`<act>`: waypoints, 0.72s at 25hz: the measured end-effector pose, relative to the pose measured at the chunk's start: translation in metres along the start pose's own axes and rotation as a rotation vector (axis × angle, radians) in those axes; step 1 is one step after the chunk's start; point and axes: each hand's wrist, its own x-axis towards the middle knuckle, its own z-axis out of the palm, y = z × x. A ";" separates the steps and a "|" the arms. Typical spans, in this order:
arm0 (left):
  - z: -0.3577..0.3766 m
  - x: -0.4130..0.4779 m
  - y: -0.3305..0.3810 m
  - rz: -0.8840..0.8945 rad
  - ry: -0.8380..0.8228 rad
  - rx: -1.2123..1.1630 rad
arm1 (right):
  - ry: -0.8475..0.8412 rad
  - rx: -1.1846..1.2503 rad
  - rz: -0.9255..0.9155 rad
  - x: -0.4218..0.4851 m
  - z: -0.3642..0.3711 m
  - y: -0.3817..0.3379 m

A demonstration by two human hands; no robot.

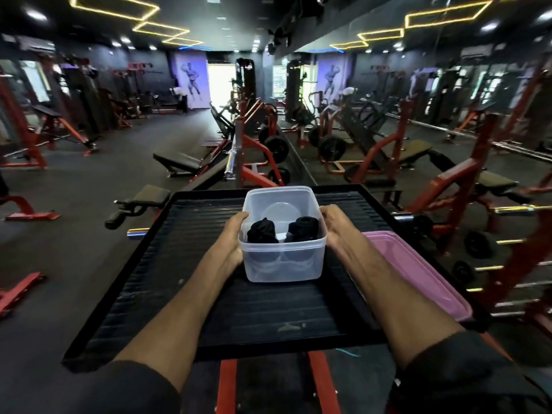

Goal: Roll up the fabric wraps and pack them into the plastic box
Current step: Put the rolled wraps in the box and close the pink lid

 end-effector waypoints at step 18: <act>0.015 0.013 -0.025 0.111 0.099 -0.068 | 0.062 -1.581 -0.183 -0.065 -0.125 0.015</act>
